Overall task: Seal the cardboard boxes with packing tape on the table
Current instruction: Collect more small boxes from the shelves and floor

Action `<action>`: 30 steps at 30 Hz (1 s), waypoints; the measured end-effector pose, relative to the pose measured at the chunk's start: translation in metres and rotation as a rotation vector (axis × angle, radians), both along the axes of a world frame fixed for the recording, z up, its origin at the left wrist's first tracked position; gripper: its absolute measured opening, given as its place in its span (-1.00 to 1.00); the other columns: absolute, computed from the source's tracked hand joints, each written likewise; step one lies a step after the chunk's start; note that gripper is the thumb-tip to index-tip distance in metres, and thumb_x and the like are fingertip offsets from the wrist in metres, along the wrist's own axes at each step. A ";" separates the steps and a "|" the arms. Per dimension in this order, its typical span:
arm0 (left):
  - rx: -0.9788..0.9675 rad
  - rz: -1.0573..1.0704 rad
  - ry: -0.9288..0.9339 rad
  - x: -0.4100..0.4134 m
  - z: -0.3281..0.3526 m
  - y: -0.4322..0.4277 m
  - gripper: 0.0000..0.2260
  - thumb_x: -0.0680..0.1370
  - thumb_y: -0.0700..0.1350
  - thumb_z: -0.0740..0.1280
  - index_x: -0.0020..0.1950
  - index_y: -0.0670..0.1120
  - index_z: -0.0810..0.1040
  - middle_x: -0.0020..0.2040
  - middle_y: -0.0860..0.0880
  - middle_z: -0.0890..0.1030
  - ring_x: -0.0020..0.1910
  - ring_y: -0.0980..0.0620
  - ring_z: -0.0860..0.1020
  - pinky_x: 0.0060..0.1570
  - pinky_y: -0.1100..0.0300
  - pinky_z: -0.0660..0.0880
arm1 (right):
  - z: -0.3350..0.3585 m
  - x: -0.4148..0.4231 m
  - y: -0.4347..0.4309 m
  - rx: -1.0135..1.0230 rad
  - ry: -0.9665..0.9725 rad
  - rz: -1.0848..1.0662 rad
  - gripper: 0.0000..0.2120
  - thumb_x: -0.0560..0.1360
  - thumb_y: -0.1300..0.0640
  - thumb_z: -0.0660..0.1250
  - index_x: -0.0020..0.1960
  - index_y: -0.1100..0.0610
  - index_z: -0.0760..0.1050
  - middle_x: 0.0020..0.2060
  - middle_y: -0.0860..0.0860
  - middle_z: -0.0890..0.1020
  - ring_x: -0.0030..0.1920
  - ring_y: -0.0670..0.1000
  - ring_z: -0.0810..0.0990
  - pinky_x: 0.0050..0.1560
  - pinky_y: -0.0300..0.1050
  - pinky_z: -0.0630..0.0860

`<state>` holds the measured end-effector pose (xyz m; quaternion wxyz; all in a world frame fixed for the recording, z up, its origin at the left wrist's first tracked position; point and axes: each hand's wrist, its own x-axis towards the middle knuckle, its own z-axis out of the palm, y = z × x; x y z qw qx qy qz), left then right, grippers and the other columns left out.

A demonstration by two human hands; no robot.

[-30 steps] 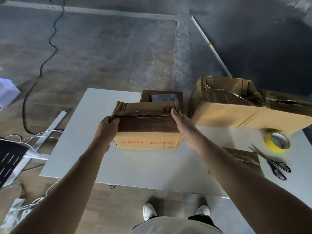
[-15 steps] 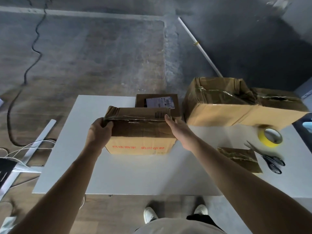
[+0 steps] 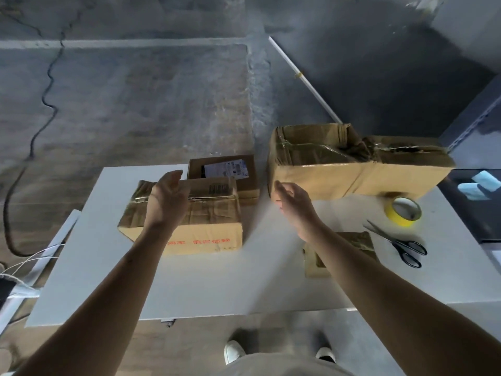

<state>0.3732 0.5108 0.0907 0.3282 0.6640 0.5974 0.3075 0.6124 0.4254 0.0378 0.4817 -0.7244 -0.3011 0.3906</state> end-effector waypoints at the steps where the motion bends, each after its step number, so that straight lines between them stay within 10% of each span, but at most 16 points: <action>1: 0.023 -0.051 -0.006 0.013 0.000 -0.006 -0.77 0.64 -0.15 0.19 0.24 -0.08 0.55 0.15 -0.02 0.62 -0.12 0.25 0.59 -0.24 0.45 0.46 | 0.000 0.008 -0.007 0.014 -0.015 -0.004 -0.58 0.62 -0.09 0.25 0.32 0.18 0.48 0.23 0.13 0.61 0.24 0.09 0.58 0.31 0.06 0.50; 5: 0.060 -0.166 -0.081 0.068 -0.007 -0.037 -0.82 0.60 -0.25 0.23 -0.11 -0.05 0.56 -0.25 0.15 0.60 -0.37 0.33 0.53 -0.42 0.39 0.45 | 0.001 0.046 -0.041 0.055 -0.087 0.011 -0.80 0.63 0.01 0.26 0.17 0.07 0.53 0.16 0.09 0.65 0.19 0.06 0.61 0.26 0.10 0.54; 11: 0.013 -0.246 -0.091 0.149 -0.031 -0.091 -0.86 0.62 -0.18 0.30 0.14 -0.12 0.59 0.05 0.05 0.63 0.03 0.16 0.60 -0.15 0.55 0.45 | -0.007 0.113 -0.098 0.064 -0.165 0.023 -0.84 0.62 0.11 0.27 0.08 0.14 0.59 0.00 0.05 0.69 0.03 0.01 0.66 0.15 0.04 0.60; 18: -0.140 -0.483 0.202 0.201 -0.073 -0.154 -0.57 0.58 0.04 0.35 0.44 0.05 0.38 0.44 0.03 0.39 0.36 0.04 0.42 0.22 0.24 0.40 | -0.034 0.166 -0.140 0.048 -0.343 0.178 -0.86 0.60 0.13 0.31 0.02 0.16 0.60 -0.09 0.02 0.68 -0.07 -0.04 0.64 -0.14 -0.33 0.46; 25: -0.148 -0.714 0.645 0.212 -0.094 -0.170 -0.07 0.43 0.22 0.46 0.61 0.09 -0.05 0.61 0.09 -0.20 0.57 0.02 -0.23 0.50 -0.19 -0.10 | -0.051 0.181 -0.157 0.063 -0.492 0.292 -0.81 0.56 0.16 0.37 0.14 0.20 0.58 0.06 0.06 0.65 0.10 0.01 0.60 0.15 -0.20 0.48; 30: -0.088 -0.795 0.704 0.214 -0.101 -0.149 -0.04 0.45 0.14 0.48 0.62 0.05 -0.10 0.62 0.02 -0.07 0.59 0.00 -0.15 0.53 -0.16 -0.05 | -0.051 0.185 -0.160 -0.075 -0.447 0.489 -0.43 0.52 -0.19 0.36 0.41 0.06 0.36 0.32 -0.02 0.45 0.31 -0.04 0.41 0.28 -0.19 0.36</action>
